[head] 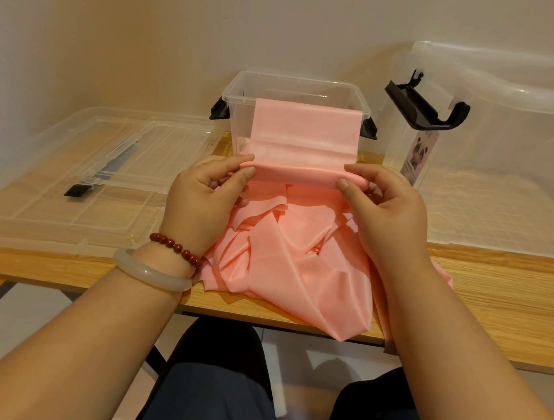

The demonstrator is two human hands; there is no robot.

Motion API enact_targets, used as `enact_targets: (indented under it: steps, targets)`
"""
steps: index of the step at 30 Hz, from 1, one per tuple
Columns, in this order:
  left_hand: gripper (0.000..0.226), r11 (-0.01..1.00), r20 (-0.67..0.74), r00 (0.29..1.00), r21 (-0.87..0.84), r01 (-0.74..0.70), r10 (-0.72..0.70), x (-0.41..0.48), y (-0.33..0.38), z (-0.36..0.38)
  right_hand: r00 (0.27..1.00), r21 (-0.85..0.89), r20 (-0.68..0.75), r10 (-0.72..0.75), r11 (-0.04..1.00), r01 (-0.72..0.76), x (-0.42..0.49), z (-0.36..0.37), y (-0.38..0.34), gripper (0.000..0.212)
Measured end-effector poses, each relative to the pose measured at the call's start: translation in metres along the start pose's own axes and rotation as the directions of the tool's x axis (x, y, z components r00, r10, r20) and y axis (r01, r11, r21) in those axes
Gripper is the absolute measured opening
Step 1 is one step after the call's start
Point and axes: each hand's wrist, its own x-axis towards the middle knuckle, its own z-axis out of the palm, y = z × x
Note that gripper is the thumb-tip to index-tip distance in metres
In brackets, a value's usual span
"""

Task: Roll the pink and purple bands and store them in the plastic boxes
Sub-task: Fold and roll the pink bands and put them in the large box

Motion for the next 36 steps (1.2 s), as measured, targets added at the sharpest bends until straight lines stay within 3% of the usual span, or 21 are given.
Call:
enact_targets:
  steps: [6, 11, 18, 22, 31, 36]
  targets:
    - [0.015, 0.999, 0.013, 0.999, -0.011, 0.039, -0.039, -0.0007, -0.0017, -0.0010, 0.999, 0.038, 0.003, 0.034, 0.999, -0.034, 0.0005, 0.0006, -0.0014, 0.015]
    - [0.025, 0.999, 0.040, 0.999, -0.039, 0.035, -0.034, 0.0012, -0.0016, -0.0020, 0.999, 0.029, -0.006, 0.044, 0.999, -0.044, -0.0002, 0.0005, -0.0009, 0.018]
    - [0.024, 0.997, 0.021, 0.998, -0.048, 0.052, -0.051, 0.0000, -0.0020, -0.0026, 0.998, 0.072, 0.002, 0.064, 0.995, -0.064, -0.0004, 0.0003, -0.0025, 0.020]
    - [0.028, 0.998, 0.013, 0.998, -0.027, 0.054, -0.054, 0.0009, -0.0027, -0.0029, 0.997, 0.043, 0.055, 0.053, 0.998, -0.055, -0.0011, -0.0004, -0.0042, 0.035]
    - [0.014, 0.997, 0.004, 0.998, -0.033, 0.063, -0.063, 0.0011, -0.0016, -0.0003, 0.999, -0.036, 0.006, -0.053, 0.998, 0.053, -0.0003, 0.0009, -0.0015, 0.016]
    - [0.022, 0.997, 0.031, 0.998, -0.059, 0.057, -0.055, 0.0034, -0.0027, -0.0002, 1.000, -0.013, 0.023, -0.002, 1.000, 0.003, 0.0004, 0.0010, -0.0026, 0.016]
